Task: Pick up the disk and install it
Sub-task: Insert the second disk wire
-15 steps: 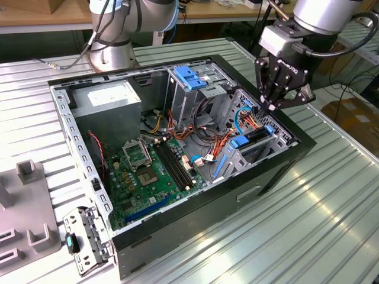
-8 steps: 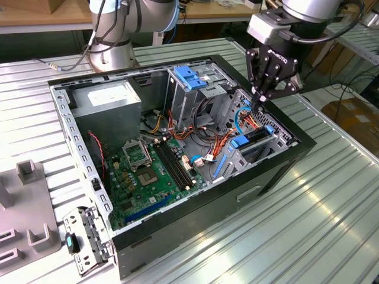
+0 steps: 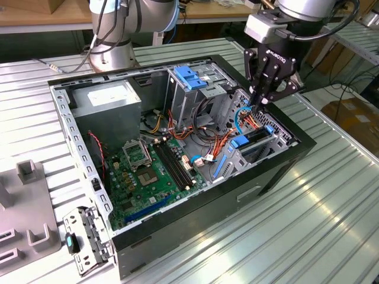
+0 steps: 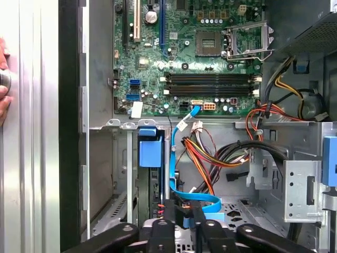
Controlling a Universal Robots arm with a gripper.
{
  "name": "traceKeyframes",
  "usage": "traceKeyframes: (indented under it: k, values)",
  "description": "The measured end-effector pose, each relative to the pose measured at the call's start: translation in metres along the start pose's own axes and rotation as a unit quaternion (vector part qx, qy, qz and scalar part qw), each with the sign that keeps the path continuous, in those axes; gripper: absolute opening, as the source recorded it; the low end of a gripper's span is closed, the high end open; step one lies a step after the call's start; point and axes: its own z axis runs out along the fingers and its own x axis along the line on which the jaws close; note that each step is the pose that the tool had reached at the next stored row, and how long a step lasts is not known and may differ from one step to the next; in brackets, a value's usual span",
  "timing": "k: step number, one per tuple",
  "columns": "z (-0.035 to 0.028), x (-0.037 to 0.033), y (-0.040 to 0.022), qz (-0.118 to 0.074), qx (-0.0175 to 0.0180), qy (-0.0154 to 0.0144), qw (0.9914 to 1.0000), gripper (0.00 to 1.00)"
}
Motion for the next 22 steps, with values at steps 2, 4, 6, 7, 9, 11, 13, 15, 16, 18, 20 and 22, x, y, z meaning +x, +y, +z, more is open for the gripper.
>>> traceKeyframes:
  k: [2, 4, 6, 7, 9, 11, 13, 15, 16, 18, 20, 22]
  values:
    - [0.0012, -0.0048, -0.0012, 0.000, 0.0000, 0.0055, 0.99999, 0.30]
    - [0.0028, -0.0093, -0.0019, 0.000, -0.0001, 0.0133, 0.99991, 0.30]
    - [0.0028, -0.0097, -0.0019, 0.000, 0.0000, 0.0171, 0.99985, 0.30]
    - [0.0028, -0.0101, -0.0019, 0.000, 0.0000, 0.0225, 0.99975, 0.30]
    - [0.0028, -0.0104, -0.0019, 0.000, -0.0001, 0.0277, 0.99962, 0.30]
    - [0.0028, -0.0104, -0.0019, -0.001, 0.0000, 0.0283, 0.99960, 0.30]
    - [0.0030, -0.0117, -0.0019, -0.001, -0.0004, 0.0387, 0.99925, 0.30]
    - [0.0031, -0.0156, -0.0018, -0.001, -0.0028, 0.0468, 0.99890, 0.30]
    - [0.0033, -0.0171, -0.0018, -0.001, -0.0038, 0.0488, 0.99880, 0.30]
    - [0.0040, -0.0207, -0.0018, -0.002, -0.0064, 0.0558, 0.99842, 0.30]
    - [0.0046, -0.0247, -0.0019, -0.002, -0.0098, 0.0640, 0.99790, 0.30]
    - [0.0045, -0.0268, -0.0024, -0.002, -0.0119, 0.0753, 0.99709, 0.30]
